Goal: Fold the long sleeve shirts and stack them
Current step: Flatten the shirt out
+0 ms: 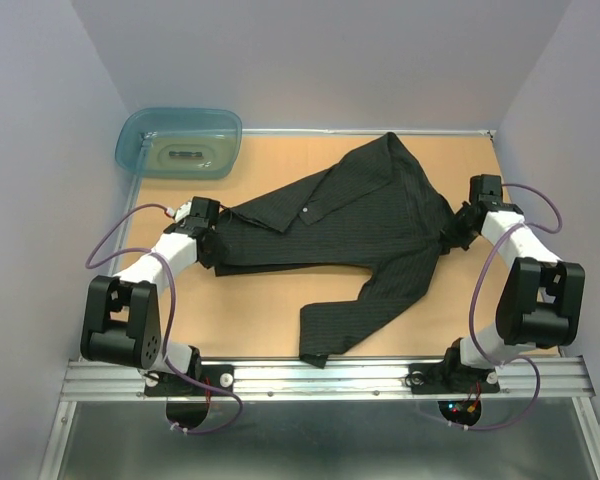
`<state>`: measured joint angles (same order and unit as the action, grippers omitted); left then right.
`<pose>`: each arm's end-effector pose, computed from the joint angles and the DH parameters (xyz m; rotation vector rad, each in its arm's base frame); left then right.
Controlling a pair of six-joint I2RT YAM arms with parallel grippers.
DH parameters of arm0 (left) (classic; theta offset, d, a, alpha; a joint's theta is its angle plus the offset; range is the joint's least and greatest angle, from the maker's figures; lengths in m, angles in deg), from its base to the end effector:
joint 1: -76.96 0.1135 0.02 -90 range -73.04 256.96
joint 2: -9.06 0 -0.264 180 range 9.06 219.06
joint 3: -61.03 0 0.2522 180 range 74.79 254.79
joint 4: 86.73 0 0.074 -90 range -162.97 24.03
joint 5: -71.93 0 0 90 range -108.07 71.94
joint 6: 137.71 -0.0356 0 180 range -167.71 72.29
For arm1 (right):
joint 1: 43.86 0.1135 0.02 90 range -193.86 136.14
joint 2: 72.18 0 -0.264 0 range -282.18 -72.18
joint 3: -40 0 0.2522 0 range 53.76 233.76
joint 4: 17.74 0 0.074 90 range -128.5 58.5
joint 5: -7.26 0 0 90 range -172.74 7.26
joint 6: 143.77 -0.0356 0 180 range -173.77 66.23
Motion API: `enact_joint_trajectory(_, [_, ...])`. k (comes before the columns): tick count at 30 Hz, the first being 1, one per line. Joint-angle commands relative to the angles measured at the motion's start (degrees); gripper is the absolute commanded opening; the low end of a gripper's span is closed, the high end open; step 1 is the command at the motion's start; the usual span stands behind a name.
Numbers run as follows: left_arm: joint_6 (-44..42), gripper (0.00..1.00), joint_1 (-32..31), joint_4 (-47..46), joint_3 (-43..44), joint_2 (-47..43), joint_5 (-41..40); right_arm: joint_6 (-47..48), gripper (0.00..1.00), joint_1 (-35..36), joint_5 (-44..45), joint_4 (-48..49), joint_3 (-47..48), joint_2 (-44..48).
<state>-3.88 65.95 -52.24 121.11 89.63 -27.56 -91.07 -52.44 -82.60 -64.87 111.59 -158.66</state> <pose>0.2717 -0.0469 0.1963 -0.7751 2.3984 -0.1804 0.2956 -0.0447 0.2154 1.0388 2.4524 0.1614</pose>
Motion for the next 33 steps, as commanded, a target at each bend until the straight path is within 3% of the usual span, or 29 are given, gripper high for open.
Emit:
enact_joint_trajectory(1, [-1.56, 0.36, 0.37, -0.87, 2.37, -0.24, 0.09, 0.38, 0.05, -0.47, 1.53, 2.78, 3.18, -0.27])
enact_joint_trajectory(9, [-2.52, 0.38, 0.37, -2.62, 2.36, -1.30, 1.76, -0.49, 0.07, -0.47, 3.28, 3.13, 0.36, 0.70])
enact_joint_trajectory(19, [-3.40, 0.38, 0.37, -4.21, 4.74, 2.92, 1.68, -3.04, 0.07, -0.65, 6.36, 3.13, -8.76, 5.17])
enact_joint_trajectory(27, [-3.76, 0.39, 0.37, -5.61, 5.53, 6.08, 2.38, -3.92, 0.09, -1.00, 7.94, 3.13, -9.84, 6.15])
enact_joint_trajectory(33, [-4.19, 0.48, 0.37, -4.56, 6.41, 3.89, 0.27, -3.49, 0.17, -1.09, 10.49, 3.04, -7.99, 4.21])
